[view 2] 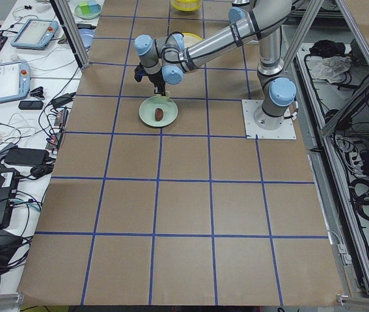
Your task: Stack buns with steamer
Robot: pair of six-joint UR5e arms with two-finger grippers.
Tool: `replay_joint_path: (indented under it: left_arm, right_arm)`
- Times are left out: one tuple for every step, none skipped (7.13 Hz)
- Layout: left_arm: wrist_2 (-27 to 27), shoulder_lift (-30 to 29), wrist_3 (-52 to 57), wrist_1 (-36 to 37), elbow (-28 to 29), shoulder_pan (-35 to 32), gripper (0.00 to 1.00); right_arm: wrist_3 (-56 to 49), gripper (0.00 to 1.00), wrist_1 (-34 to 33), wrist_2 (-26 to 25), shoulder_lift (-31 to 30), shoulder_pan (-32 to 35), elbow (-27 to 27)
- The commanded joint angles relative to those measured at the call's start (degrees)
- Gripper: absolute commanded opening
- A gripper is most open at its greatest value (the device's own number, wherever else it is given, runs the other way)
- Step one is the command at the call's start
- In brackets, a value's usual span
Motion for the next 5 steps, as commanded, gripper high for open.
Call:
replay_joint_path:
  left_arm:
    - [-3.85, 4.57, -15.48, -3.61, 2.31, -7.86, 0.00]
    - [-6.66, 5.55, -23.57, -2.91, 2.40, -12.78, 0.00]
    - [-7.90, 5.65, -28.53, -2.12, 2.31, -17.36, 0.00]
    - [-8.61, 4.86, -31.27, -1.85, 2.23, -21.32, 0.00]
    - [-13.58, 3.55, -32.00, 1.02, 1.35, -24.05, 0.00]
  right_arm:
    - [3.60, 0.00, 5.57, -0.05, -5.45, 4.80, -0.03]
    - [8.59, 0.00, 9.69, -0.05, -8.52, 8.05, -0.03]
    - [13.25, 0.00, 12.60, -0.13, -10.47, 11.21, -0.03]
    - [18.87, 0.00, 16.81, -0.05, -12.66, 14.20, 0.05]
    - [24.06, 0.00, 20.07, -0.22, -14.16, 17.80, 0.14]
